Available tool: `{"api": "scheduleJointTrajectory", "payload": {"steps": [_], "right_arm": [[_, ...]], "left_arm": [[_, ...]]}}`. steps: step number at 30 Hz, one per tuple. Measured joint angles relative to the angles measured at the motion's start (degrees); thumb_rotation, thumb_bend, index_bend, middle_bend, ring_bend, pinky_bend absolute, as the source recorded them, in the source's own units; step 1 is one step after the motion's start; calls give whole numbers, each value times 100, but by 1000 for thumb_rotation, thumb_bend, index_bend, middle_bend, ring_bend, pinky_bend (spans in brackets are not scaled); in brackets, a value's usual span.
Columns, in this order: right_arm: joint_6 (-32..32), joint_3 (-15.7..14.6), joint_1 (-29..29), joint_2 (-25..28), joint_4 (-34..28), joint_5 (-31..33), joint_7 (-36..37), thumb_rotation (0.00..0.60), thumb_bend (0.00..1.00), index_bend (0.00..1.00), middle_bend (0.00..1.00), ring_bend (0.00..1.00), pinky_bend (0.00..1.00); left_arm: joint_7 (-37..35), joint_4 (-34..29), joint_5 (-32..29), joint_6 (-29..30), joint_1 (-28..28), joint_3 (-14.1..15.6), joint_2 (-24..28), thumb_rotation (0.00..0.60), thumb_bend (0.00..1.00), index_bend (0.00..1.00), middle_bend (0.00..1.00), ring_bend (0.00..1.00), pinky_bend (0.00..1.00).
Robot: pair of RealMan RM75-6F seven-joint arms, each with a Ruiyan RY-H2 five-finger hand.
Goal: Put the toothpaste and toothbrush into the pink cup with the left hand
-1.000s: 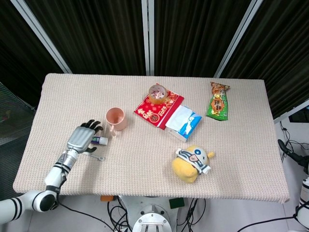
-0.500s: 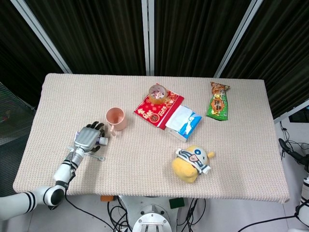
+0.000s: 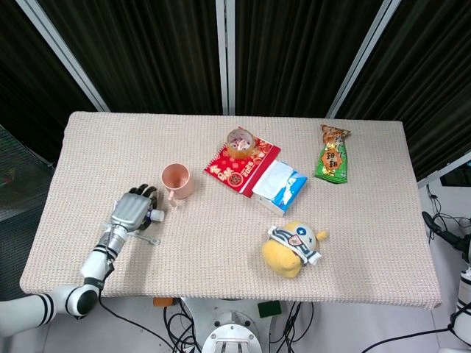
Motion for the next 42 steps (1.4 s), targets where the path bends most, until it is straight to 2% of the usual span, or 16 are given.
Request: {"api": "scheduleJointTrajectory", "payload": {"steps": [6,12,17,21,27,31,37,42], "right_arm": [[-9,-11,-17,32,-24,-8,13,600,316,0,0,0,0],[-4,0,-43,52,-12,19,67,600,316,0,0,0,0],[-18,-5,-52,50,6,27,104,600,316,0,0,0,0],[-13,-12,-57,42,3,13,102,600,316,0,0,0,0],[-7,-6,-65,48,-20,15,88,600,316,0,0,0,0],[-21,16,-61,30,-20,53,125,600,317,0,0,0,0],[-60,23,-60,-31,-17,106,163,600,317,0,0,0,0],[-60,26,-66,-55,-7,117,163,600,318,0,0,0,0]], "left_arm": [[-205,144,136,254,70,-28,-99,600,285,553,305,169,285],[-896,243,395,591,261,-73,-112,600,286,597,500,275,362],[-1788,470,658,1057,524,-155,-106,600,285,611,555,300,365],[-2622,624,701,1287,717,-300,-87,600,293,612,561,301,366],[-4167,560,557,1483,1020,-729,144,600,295,612,561,301,371],[-5106,147,425,1687,1238,-1224,521,600,295,612,561,301,372],[-5711,-705,356,1774,1320,-1704,938,600,297,605,559,301,370],[-5749,-1273,309,1579,1092,-1953,1059,600,300,603,557,301,364]]}}
